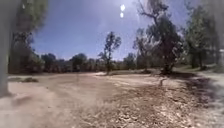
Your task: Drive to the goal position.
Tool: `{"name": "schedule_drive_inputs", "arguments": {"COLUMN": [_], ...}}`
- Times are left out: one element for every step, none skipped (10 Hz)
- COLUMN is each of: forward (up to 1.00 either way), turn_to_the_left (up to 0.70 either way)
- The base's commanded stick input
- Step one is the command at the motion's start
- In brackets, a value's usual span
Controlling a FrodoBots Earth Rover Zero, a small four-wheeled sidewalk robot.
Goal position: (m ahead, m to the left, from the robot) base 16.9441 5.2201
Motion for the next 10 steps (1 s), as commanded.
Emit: {"name": "schedule_drive_inputs", "arguments": {"forward": [0.85, 0.85, 0.85, 0.85, 0.85, 0.85, 0.85, 0.85, 0.85, 0.85], "turn_to_the_left": [0.00, 0.00, 0.00, 0.00, 0.00, 0.00, 0.00, 0.00, 0.00, 0.00]}}
